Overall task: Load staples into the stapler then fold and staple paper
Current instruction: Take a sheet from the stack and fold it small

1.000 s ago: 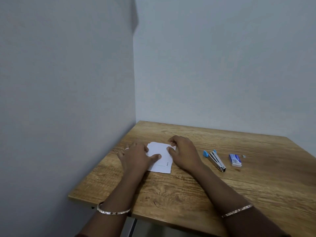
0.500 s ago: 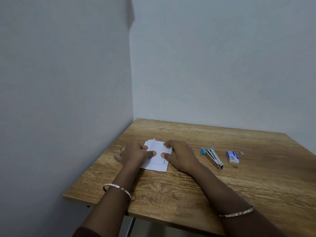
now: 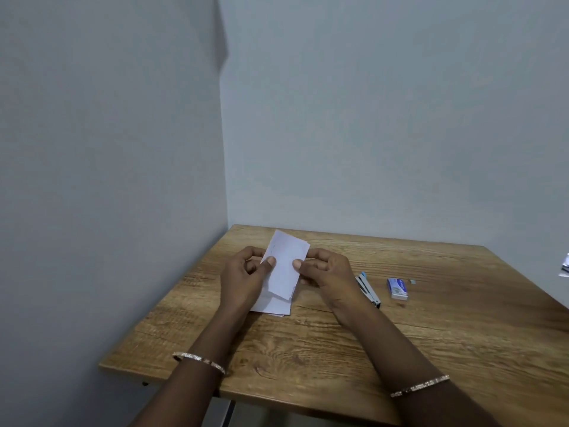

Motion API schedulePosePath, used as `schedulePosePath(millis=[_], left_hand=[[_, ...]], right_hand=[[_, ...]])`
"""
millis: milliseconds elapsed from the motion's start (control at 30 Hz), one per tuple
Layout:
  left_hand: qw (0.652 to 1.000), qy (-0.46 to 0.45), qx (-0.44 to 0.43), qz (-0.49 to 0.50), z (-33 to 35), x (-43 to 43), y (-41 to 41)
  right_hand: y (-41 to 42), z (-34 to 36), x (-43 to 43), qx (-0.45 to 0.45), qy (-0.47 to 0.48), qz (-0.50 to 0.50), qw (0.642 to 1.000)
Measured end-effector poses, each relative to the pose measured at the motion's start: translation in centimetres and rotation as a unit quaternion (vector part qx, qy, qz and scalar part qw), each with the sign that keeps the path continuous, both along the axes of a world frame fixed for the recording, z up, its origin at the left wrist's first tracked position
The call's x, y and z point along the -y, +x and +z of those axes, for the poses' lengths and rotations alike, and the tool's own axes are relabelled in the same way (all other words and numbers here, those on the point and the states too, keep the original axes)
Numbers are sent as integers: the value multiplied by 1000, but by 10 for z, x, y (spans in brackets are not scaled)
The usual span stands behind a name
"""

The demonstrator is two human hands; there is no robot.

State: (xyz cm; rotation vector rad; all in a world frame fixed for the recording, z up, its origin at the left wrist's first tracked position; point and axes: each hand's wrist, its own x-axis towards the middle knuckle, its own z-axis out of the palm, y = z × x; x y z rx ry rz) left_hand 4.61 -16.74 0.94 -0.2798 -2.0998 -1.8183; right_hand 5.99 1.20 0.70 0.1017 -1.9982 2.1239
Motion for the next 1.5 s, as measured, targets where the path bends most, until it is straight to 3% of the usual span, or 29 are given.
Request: schedulePosePath(millis=[267,733,1500], left_hand=[[989,-16,58,-138,16,-54,12],[917,143,184,-325,9,-128,-22],[938,132,117,-298,-5,-129,-28]], right_hand=[[33,7,-59,-26,-44,-67,996],[34,12,-133,-41,37,-102,993],[20,-1,-137,-46,65,-137,987]])
